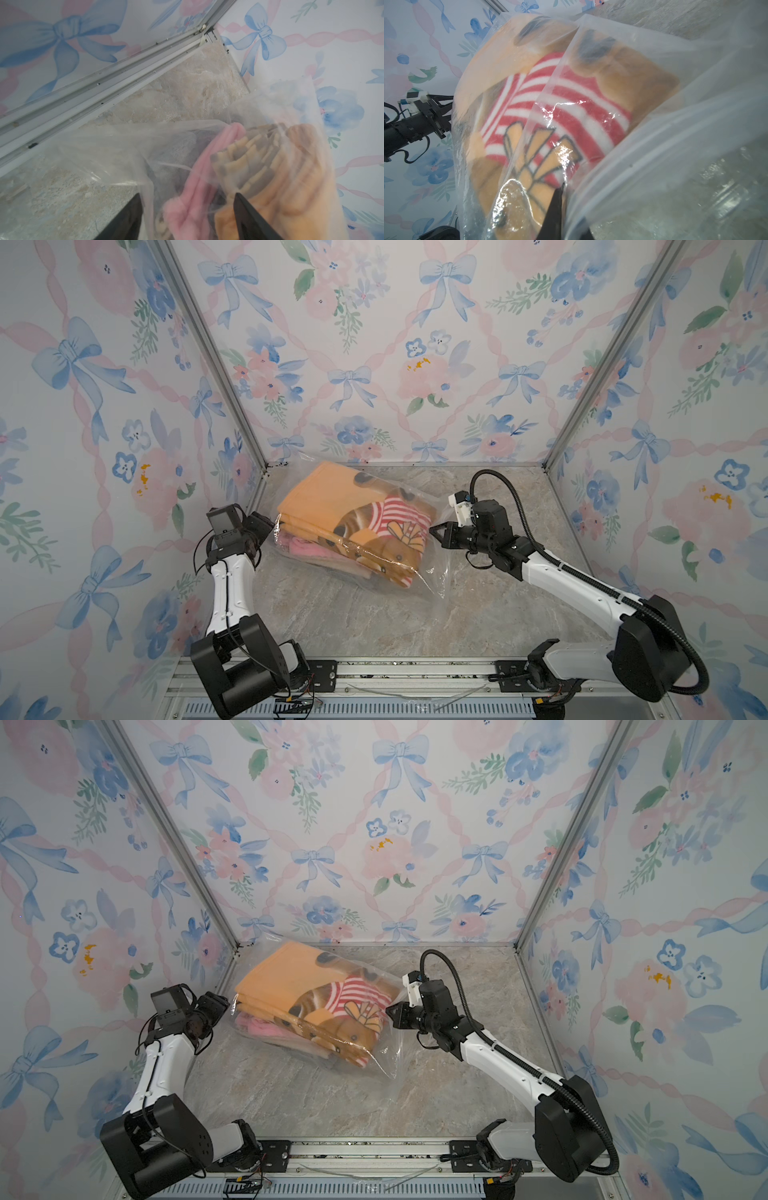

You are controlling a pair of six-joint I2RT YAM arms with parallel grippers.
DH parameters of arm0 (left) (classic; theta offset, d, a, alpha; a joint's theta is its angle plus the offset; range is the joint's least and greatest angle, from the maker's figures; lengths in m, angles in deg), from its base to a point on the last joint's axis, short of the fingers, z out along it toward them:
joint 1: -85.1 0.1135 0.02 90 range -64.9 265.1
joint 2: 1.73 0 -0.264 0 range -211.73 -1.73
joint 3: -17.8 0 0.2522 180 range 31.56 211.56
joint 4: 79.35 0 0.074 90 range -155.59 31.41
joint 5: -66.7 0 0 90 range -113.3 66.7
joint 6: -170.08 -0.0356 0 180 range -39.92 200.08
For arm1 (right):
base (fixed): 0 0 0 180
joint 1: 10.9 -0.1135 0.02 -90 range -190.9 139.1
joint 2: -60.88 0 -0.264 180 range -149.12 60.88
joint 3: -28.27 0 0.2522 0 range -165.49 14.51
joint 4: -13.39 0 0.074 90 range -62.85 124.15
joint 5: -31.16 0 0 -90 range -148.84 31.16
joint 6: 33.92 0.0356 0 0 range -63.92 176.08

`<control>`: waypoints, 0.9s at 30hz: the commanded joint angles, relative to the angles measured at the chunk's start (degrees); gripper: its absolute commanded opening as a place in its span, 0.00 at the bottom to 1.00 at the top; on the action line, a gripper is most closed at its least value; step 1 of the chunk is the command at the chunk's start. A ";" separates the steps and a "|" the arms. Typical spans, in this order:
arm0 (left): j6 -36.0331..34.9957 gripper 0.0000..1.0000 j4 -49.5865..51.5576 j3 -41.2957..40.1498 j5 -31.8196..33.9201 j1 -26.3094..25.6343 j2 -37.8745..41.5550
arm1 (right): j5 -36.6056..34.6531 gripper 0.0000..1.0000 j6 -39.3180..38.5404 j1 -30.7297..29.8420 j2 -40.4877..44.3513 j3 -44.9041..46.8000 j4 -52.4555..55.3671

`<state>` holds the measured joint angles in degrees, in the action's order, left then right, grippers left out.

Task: Take the blanket out of the vacuum bag
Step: Adjust the vacuum bag at the center of the board, then open the vacuum bag at the center of the board.

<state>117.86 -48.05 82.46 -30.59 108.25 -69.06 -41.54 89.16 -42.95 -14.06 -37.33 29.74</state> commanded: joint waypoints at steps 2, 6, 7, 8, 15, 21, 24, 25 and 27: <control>-9.26 0.80 8.62 6.39 21.81 -15.20 7.66 | 0.11 0.11 -1.29 0.75 3.44 -3.72 2.59; -11.16 0.83 11.78 9.71 32.47 -29.18 10.88 | 1.48 0.11 -1.13 1.12 4.13 -5.37 2.81; -11.99 0.83 12.12 10.58 33.26 -33.12 11.08 | 1.68 0.11 -1.22 1.20 4.16 -5.60 2.94; -12.72 0.83 12.12 11.28 33.27 -36.45 10.94 | 1.91 0.12 -1.27 1.21 4.14 -5.68 2.98; -15.37 0.81 12.42 19.26 44.45 -74.11 -1.01 | 1.86 0.14 -1.47 1.68 4.61 -4.47 2.40; -13.73 0.81 17.09 31.96 50.86 -87.09 -17.54 | -2.20 0.56 1.35 7.15 8.46 0.14 5.68; -13.29 0.81 20.62 38.22 52.12 -90.05 -25.34 | -2.84 0.67 4.22 12.57 13.23 4.45 7.73; -13.10 0.81 21.45 39.82 51.88 -90.61 -27.17 | -2.80 0.69 4.35 14.23 14.82 5.88 8.75; -13.07 0.81 23.74 43.92 51.79 -91.75 -31.20 | -2.83 0.71 4.15 18.40 18.95 8.49 12.23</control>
<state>104.28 -29.95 122.57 18.32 17.64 -97.39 -43.37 91.83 -27.72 1.20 -31.45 36.67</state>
